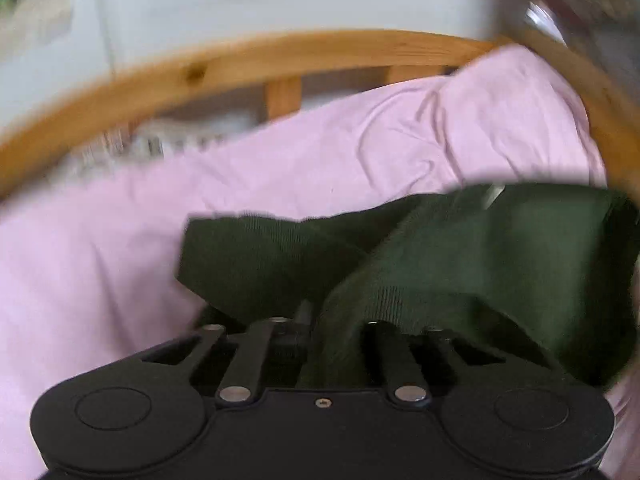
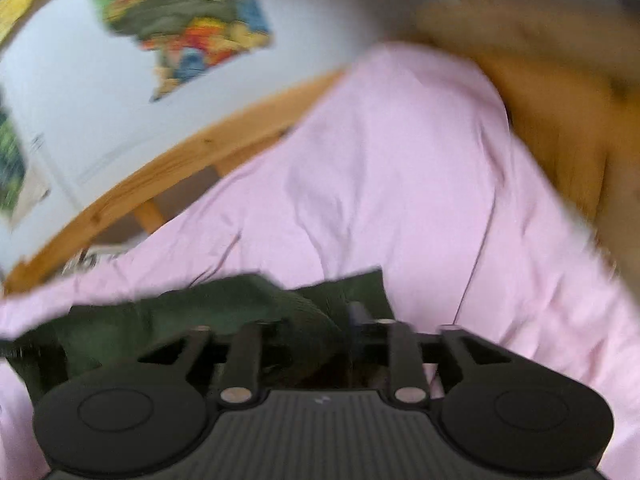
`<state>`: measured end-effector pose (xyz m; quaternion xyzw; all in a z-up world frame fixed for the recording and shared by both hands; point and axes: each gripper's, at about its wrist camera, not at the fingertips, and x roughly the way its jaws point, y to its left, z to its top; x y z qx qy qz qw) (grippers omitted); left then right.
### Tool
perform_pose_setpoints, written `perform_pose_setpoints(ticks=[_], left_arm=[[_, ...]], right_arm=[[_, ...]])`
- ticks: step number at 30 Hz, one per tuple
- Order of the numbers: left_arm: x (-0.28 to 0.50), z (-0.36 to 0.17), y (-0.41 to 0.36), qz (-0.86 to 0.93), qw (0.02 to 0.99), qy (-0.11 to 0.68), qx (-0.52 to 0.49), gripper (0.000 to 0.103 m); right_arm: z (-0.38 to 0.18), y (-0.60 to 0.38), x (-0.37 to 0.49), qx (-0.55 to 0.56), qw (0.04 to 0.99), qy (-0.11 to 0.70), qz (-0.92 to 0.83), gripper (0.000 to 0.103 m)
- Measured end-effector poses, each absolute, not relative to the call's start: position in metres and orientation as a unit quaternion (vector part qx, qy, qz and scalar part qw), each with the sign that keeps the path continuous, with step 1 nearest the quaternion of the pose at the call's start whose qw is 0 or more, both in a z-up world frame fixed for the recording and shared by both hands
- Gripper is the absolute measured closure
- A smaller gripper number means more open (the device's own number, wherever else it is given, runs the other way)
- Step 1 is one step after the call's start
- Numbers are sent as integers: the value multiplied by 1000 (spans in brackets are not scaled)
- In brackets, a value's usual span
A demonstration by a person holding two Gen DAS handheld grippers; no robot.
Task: Fold large clothes
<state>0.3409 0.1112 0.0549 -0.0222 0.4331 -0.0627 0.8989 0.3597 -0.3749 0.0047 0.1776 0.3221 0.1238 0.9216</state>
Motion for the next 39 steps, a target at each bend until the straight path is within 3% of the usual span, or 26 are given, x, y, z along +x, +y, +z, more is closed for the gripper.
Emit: perform_pose_setpoints(ticks=[1, 2, 3, 4, 5, 6, 12, 16, 21, 23, 27, 29, 30, 31, 35, 39], left_arm=[[344, 49, 120, -60, 898, 433, -50, 69], [343, 44, 129, -56, 900, 427, -74, 62], [340, 43, 135, -51, 903, 419, -86, 44], [334, 43, 142, -42, 908, 405, -93, 25], [327, 45, 148, -30, 916, 388, -95, 17], [317, 48, 155, -12, 925, 369, -95, 5], [261, 53, 182, 9, 940, 324, -106, 1], [217, 38, 170, -18, 942, 321, -101, 1], [193, 2, 132, -47, 942, 325, -74, 1], [200, -8, 115, -25, 941, 337, -28, 6], [218, -12, 110, 10, 942, 336, -19, 32], [223, -10, 116, 15, 944, 328, -35, 60], [225, -11, 118, 18, 944, 328, -39, 86], [227, -11, 122, 23, 943, 328, -43, 100], [214, -6, 138, 54, 950, 300, -62, 102], [192, 4, 174, 92, 943, 284, -148, 102]], right_arm=[[-5, -374, 359, 187, 924, 312, 117, 50], [-11, -374, 353, 193, 928, 298, 112, 36], [-17, -377, 345, 202, 933, 279, 106, 23], [-21, -378, 337, 212, 936, 264, 102, 16], [-26, -381, 329, 224, 938, 247, 97, 4], [-30, -384, 321, 236, 940, 230, 91, 0], [-49, -395, 276, 273, 947, 151, 74, 0], [-42, -389, 263, 203, 967, 116, 103, 0], [-55, -356, 267, 113, 968, 149, 166, 0], [-65, -344, 270, 93, 970, 167, 148, 0], [-77, -330, 268, 54, 973, 171, 145, 0], [-81, -318, 259, -3, 979, 150, 137, 0], [-82, -312, 255, -29, 981, 139, 132, 0], [-83, -306, 251, -51, 982, 129, 127, 1], [-84, -285, 236, -126, 981, 92, 114, 1], [-85, -271, 232, -163, 974, 86, 131, 0]])
